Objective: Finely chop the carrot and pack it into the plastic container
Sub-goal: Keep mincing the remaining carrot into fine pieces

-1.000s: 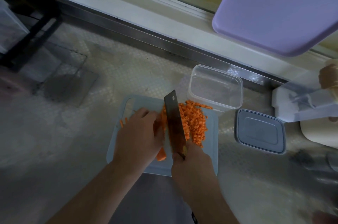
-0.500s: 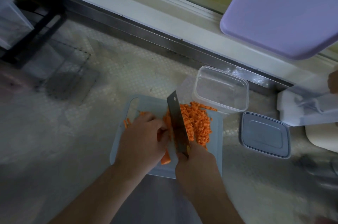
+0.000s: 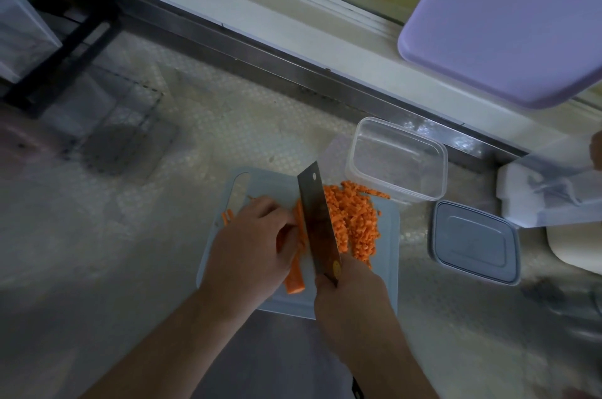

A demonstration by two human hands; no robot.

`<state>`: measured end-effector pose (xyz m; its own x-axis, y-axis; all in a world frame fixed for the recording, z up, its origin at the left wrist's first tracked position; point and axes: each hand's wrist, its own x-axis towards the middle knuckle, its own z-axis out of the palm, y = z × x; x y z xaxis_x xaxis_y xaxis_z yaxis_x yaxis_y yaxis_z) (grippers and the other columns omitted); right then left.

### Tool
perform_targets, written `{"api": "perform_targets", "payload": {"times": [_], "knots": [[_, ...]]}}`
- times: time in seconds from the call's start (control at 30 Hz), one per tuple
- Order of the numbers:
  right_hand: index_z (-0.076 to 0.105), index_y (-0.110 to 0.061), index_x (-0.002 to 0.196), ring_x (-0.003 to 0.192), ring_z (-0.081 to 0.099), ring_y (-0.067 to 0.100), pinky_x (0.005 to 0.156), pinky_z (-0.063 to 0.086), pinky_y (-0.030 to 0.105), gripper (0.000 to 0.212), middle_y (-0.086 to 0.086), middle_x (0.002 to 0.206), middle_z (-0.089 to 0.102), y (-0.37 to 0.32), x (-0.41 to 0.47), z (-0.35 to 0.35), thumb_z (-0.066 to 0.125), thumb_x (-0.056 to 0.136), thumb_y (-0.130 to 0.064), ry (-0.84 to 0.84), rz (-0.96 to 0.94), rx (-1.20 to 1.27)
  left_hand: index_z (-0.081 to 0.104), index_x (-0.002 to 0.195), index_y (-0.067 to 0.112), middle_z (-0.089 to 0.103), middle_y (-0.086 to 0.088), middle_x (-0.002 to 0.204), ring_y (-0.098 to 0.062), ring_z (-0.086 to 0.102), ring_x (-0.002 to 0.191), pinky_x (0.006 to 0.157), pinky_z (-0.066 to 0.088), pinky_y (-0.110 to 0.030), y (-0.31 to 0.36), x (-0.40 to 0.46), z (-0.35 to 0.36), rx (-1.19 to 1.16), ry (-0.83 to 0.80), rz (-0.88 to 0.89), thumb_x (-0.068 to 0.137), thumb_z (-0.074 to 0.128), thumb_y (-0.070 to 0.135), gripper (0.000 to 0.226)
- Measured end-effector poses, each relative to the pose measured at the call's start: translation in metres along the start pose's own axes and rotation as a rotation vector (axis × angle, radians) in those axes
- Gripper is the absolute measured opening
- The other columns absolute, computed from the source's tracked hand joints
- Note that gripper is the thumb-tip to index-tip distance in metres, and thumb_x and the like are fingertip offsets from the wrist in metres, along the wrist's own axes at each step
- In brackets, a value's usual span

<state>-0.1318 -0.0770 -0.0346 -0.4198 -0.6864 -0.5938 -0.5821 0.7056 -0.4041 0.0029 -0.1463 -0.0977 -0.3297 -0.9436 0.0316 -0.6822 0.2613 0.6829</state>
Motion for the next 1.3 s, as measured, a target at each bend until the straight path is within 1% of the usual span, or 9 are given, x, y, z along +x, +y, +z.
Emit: {"api": "perform_targets", "payload": {"times": [0.1,0.27,0.4,0.7,0.87,0.97,1.07,1.2,1.3], "knots": [[0.057,-0.029,0.104,0.081,0.057,0.009,0.061,0.041,0.024,0.007,-0.009,0.090,0.058,-0.003,0.000,0.002,0.050,0.101,-0.028,-0.023,0.021,0.008,0.073,0.092,0.030,0.057,0.015,0.093,-0.005,0.058,0.080,0.060,0.052,-0.031,-0.002,0.000,0.001,-0.015,0.009,0.003,0.093,0.074,0.026,0.004],[0.055,-0.027,0.104,0.080,0.054,0.008,0.065,0.043,0.025,0.006,-0.010,0.091,0.056,-0.006,0.001,0.005,0.049,0.101,-0.027,-0.030,0.013,-0.020,0.073,0.093,0.030,0.059,0.014,0.095,-0.005,0.059,0.081,0.061,0.053,-0.033,-0.003,-0.002,0.002,-0.047,0.020,0.000,0.094,0.073,0.031,0.001],[0.048,-0.029,0.099,0.071,0.047,0.003,0.057,0.035,0.018,0.004,-0.015,0.083,0.048,-0.007,0.000,0.005,0.049,0.102,-0.026,-0.022,0.001,-0.062,0.074,0.093,0.029,0.059,0.013,0.094,-0.006,0.059,0.082,0.061,0.052,-0.033,-0.002,-0.002,0.003,-0.023,0.042,0.031,0.095,0.068,0.031,0.007],[0.035,-0.030,0.081,0.066,0.039,0.001,0.052,0.028,0.010,0.027,-0.015,0.077,0.040,-0.011,-0.007,0.004,0.048,0.101,-0.018,-0.060,0.014,-0.133,0.067,0.086,0.017,0.056,0.004,0.087,-0.018,0.054,0.083,0.063,0.042,-0.029,-0.005,-0.005,0.004,0.145,0.065,0.233,0.096,0.071,0.021,0.012],[0.031,-0.030,0.080,0.075,0.041,0.007,0.072,0.037,0.022,0.030,-0.014,0.080,0.037,-0.016,-0.009,0.005,0.050,0.100,-0.019,-0.073,0.048,-0.120,0.068,0.085,0.017,0.056,0.005,0.088,-0.016,0.053,0.083,0.060,0.042,-0.029,-0.005,-0.008,0.002,0.169,0.078,0.271,0.098,0.064,0.025,0.016],[0.039,-0.025,0.094,0.085,0.045,0.011,0.078,0.039,0.024,0.015,-0.010,0.085,0.040,-0.019,-0.005,0.006,0.052,0.100,-0.024,-0.054,0.070,-0.138,0.069,0.084,0.016,0.058,0.004,0.089,-0.018,0.054,0.084,0.062,0.046,-0.033,-0.007,-0.010,0.004,0.173,0.074,0.278,0.098,0.064,0.025,0.018],[0.043,-0.024,0.095,0.085,0.049,0.013,0.078,0.045,0.027,0.011,-0.008,0.087,0.046,-0.021,-0.005,0.009,0.053,0.099,-0.027,-0.033,0.044,-0.110,0.071,0.084,0.016,0.059,0.004,0.090,-0.018,0.056,0.085,0.064,0.046,-0.032,-0.009,-0.009,0.006,0.174,0.071,0.251,0.097,0.064,0.026,0.018],[0.055,-0.022,0.106,0.078,0.047,0.012,0.073,0.040,0.026,0.007,-0.010,0.083,0.046,-0.011,-0.003,0.008,0.052,0.101,-0.025,0.006,-0.001,-0.053,0.077,0.106,0.020,0.062,0.008,0.105,-0.015,0.061,0.100,0.076,0.052,-0.027,-0.008,-0.015,0.000,0.097,0.027,0.131,0.097,0.061,0.033,0.022],[0.059,-0.024,0.115,0.076,0.049,0.007,0.070,0.040,0.025,0.014,-0.010,0.089,0.052,0.001,-0.002,0.003,0.053,0.102,-0.028,-0.007,-0.005,-0.003,0.064,0.130,0.023,0.055,0.011,0.127,-0.010,0.051,0.119,0.092,0.044,-0.022,-0.006,-0.026,-0.010,0.060,-0.073,0.070,0.088,0.067,0.041,0.046]]}}
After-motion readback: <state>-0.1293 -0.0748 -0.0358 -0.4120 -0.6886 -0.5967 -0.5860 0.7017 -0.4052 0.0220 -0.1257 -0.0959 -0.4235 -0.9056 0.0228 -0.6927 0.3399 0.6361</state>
